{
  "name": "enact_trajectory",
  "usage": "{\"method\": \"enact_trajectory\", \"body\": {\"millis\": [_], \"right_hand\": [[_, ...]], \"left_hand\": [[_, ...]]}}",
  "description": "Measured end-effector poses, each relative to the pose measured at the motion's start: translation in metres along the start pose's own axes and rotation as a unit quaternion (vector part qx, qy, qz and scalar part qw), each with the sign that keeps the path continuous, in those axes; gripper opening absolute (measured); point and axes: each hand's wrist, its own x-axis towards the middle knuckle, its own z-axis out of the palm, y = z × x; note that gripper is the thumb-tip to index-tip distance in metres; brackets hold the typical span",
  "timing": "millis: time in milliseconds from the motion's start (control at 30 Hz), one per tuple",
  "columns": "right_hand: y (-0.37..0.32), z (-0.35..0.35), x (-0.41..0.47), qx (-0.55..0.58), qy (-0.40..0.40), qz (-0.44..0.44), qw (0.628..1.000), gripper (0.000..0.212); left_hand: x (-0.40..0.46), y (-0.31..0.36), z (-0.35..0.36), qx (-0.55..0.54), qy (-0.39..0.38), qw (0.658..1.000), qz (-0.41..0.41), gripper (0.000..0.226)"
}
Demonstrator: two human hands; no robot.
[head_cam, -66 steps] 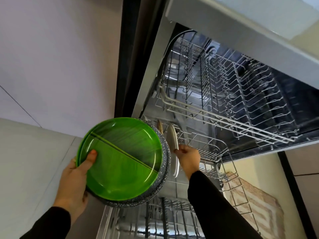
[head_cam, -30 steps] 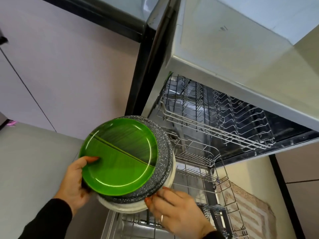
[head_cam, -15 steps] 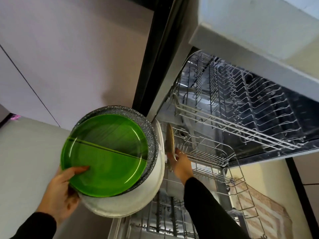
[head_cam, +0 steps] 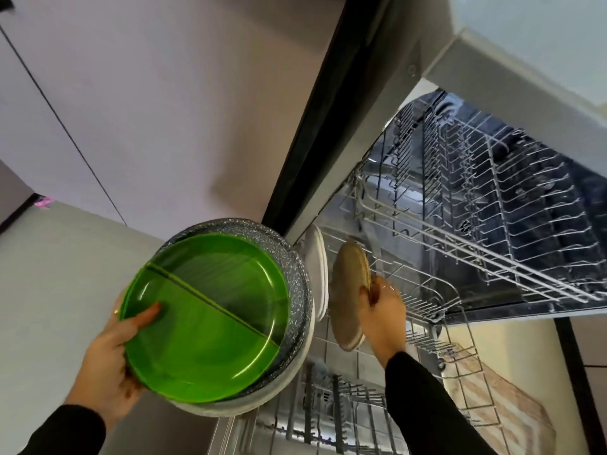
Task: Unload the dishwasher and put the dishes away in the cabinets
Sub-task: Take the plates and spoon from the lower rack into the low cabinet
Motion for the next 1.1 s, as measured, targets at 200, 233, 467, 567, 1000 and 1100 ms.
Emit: {"method": "enact_trajectory", "body": {"millis": [200, 233, 467, 567, 1000, 1100], "right_hand": [[-0.003, -0.058, -0.042, -0.028, -0.014, -0.082, 0.996, 0.008], [0.0, -0.066, -0.051, -0.089, -0.023, -0.127, 0.988, 0.01], [0.027, -0.085, -0.092, -0.257, 0.011, -0.469, 0.845, 0.012], [0.013, -0.08, -0.109, -0.254, 0.04, -0.518, 0.816, 0.019], [-0.067, -0.08, -0.145, -0.178, 0.094, -0.575, 0.793, 0.054], [-0.075, -0.075, -0.144, -0.165, 0.087, -0.601, 0.778, 0.033]], "left_hand": [[-0.016, 0.002, 0.007, -0.034, -0.004, 0.999, -0.02, 0.05], [-0.018, 0.002, 0.008, -0.04, -0.008, 0.999, -0.026, 0.051], [-0.03, 0.006, 0.039, -0.048, -0.008, 0.997, -0.061, 0.018], [-0.033, 0.003, 0.044, -0.04, -0.012, 0.997, -0.071, 0.017], [-0.059, 0.024, 0.049, -0.043, -0.033, 0.996, -0.077, 0.045], [-0.062, 0.031, 0.045, -0.036, -0.029, 0.995, -0.086, 0.052]]}}
